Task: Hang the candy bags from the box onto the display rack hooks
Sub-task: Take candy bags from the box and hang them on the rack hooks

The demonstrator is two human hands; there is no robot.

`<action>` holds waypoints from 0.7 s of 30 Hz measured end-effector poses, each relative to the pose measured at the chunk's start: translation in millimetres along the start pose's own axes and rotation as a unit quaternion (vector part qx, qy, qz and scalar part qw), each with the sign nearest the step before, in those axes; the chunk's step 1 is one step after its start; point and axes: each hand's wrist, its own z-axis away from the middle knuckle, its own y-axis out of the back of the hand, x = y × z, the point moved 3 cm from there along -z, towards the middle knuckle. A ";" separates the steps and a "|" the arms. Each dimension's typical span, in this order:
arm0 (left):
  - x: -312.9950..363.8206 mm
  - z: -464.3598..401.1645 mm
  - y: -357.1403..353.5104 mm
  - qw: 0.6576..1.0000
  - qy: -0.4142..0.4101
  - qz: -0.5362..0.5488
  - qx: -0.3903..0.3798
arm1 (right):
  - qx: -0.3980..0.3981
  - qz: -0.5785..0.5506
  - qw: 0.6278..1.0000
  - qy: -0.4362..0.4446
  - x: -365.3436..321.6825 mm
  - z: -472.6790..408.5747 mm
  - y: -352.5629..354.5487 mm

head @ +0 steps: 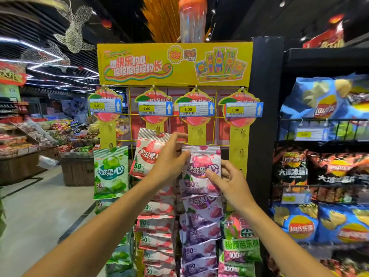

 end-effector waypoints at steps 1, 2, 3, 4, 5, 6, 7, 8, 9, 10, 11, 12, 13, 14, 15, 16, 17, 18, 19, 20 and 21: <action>-1.3 -0.2 0.2 1.000 0.003 -0.003 -0.002 | -0.004 -0.002 1.000 -0.003 1.0 0.6 0.1; -3.6 -0.8 0.5 1.000 0.005 -0.007 -0.005 | -0.008 -0.003 1.000 -0.006 2.2 1.6 0.2; -5.4 -0.9 0.6 1.000 0.006 -0.008 -0.007 | -0.014 -0.003 1.000 -0.009 3.6 2.9 0.4; -7.0 -0.7 0.4 1.000 0.008 -0.009 -0.011 | -0.018 -0.003 1.000 -0.011 5.0 4.2 0.7; -7.7 0.1 -0.1 1.000 0.008 -0.011 -0.015 | -0.021 -0.004 1.000 -0.014 6.3 5.5 1.1; -9.0 0.5 -0.5 1.000 0.008 -0.015 -0.018 | -0.024 -0.006 1.000 -0.017 7.6 6.9 1.4; -9.7 1.1 -0.8 1.000 0.005 -0.020 -0.018 | -0.025 -0.007 0.999 -0.022 8.9 7.9 1.3; -10.5 1.3 -1.2 1.000 0.004 -0.024 -0.018 | -0.027 -0.007 0.999 -0.026 9.9 8.9 1.0; -10.8 1.7 -1.6 0.999 0.002 -0.029 -0.017 | -0.027 -0.006 0.999 -0.028 10.7 9.7 0.7; -11.0 2.2 -2.1 0.999 -0.002 -0.035 -0.018 | -0.028 -0.003 0.999 -0.028 11.9 10.2 0.4; -10.7 3.1 -2.9 0.999 -0.007 -0.039 -0.017 | -0.030 0.000 0.999 -0.027 12.9 10.7 0.1; -9.5 4.8 -4.1 0.999 -0.014 -0.044 -0.017 | -0.034 0.005 0.999 -0.025 14.0 11.2 0.2; -8.4 6.8 -5.4 0.998 -0.023 -0.049 -0.017 | -0.040 0.011 0.999 -0.025 14.1 11.9 0.4; -6.6 9.4 -6.6 0.998 -0.033 -0.057 -0.016 | -0.047 0.020 0.998 -0.023 13.9 12.5 0.4; -5.1 11.6 -7.8 0.997 -0.043 -0.064 -0.014 | -0.054 0.030 0.998 -0.019 13.2 13.2 0.4; -4.3 13.1 -9.3 0.996 -0.047 -0.070 -0.011 | -0.060 0.039 0.997 -0.015 12.2 14.2 0.7; -4.8 14.0 -11.1 0.996 -0.052 -0.077 -0.008 | -0.064 0.047 0.997 -0.012 11.5 15.3 0.9; -4.9 15.4 -13.3 0.994 -0.055 -0.090 -0.003 | -0.068 0.054 0.996 -0.010 11.6 16.6 1.3; -5.3 17.4 -15.2 0.992 -0.062 -0.109 0.004 | -0.073 0.060 0.995 -0.010 11.8 18.3 2.0; -5.6 19.6 -16.9 0.989 -0.069 -0.131 0.011 | -0.075 0.069 0.995 -0.011 13.0 20.1 3.2; -5.7 22.1 -18.6 0.986 -0.078 -0.149 0.018 | -0.076 0.082 0.994 -0.010 14.0 22.3 4.8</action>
